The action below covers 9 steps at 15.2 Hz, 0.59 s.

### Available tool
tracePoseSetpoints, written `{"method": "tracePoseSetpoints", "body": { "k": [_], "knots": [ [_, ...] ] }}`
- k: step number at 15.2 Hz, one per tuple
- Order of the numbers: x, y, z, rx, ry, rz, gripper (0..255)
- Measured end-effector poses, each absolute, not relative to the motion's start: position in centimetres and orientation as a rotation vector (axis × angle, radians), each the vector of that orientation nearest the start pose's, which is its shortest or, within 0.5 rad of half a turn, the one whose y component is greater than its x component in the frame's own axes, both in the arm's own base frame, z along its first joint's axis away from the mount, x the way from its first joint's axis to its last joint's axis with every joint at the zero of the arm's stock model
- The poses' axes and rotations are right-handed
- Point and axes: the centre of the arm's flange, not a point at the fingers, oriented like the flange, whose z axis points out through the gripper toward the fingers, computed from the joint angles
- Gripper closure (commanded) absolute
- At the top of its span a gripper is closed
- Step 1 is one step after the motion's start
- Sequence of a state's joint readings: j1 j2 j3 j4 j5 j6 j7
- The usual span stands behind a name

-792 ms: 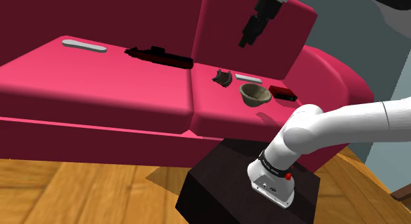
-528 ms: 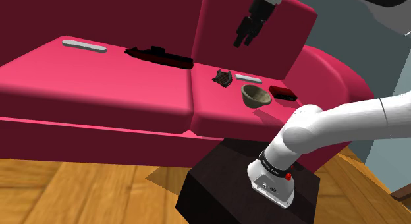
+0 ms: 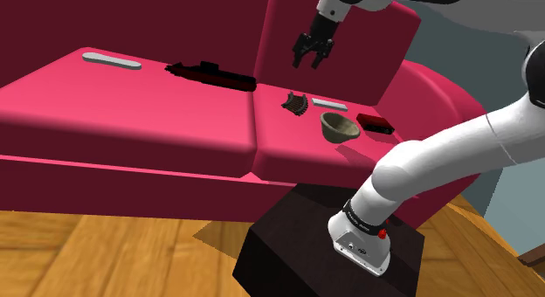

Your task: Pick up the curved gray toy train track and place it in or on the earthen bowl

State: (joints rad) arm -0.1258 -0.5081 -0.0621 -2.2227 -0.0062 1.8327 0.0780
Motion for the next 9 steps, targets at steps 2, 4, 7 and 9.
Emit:
{"method": "tracePoseSetpoints", "body": {
  "k": [2,4,7,9],
  "knots": [
    [41.5,-9.7,56.7,-3.075,0.514,-0.173,0],
    [43.1,-11.3,55.1,-3.054,0.626,-0.161,0],
    [44.9,-14.3,53.2,-3.016,0.791,-0.143,0],
    [46.1,-16.3,51.6,-2.985,0.901,-0.131,0]
  ]
}}
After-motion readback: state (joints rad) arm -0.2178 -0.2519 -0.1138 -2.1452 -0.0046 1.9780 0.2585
